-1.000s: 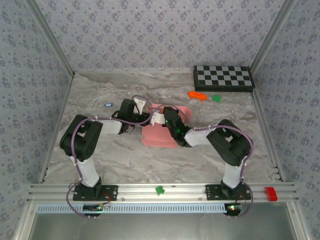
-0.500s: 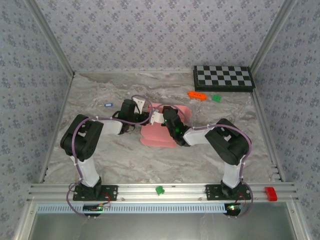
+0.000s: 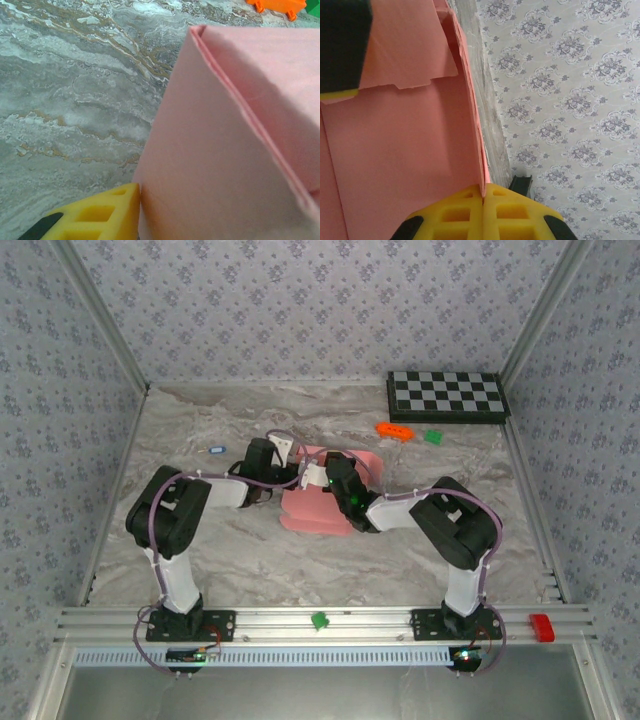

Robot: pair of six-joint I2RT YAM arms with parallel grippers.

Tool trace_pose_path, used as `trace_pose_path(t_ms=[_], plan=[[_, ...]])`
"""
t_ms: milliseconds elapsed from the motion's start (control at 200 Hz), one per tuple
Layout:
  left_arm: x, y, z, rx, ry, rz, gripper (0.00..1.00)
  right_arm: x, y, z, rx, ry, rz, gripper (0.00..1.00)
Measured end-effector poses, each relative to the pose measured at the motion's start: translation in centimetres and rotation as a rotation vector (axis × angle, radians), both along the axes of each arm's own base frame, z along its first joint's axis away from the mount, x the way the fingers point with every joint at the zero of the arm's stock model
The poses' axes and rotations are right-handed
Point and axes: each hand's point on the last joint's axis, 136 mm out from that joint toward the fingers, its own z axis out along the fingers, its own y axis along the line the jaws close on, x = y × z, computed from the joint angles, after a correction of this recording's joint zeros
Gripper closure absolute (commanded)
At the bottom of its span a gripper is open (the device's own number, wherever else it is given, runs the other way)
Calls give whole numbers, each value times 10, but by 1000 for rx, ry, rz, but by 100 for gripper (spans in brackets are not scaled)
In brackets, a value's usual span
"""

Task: Fold the paper box

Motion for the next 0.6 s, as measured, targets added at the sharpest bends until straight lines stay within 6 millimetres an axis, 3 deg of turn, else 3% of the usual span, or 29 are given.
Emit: trace_pose_path(t_ms=[400,500,600], plan=[[4,3,1,32,-30,2,100,1,0,2,4,-4,-8,99],[4,3,0,38,-34,0,100,1,1,3,8,-7,-9,85],[5,3,0,50,-39,7,100,0,3,5,26,-11,-6,64]])
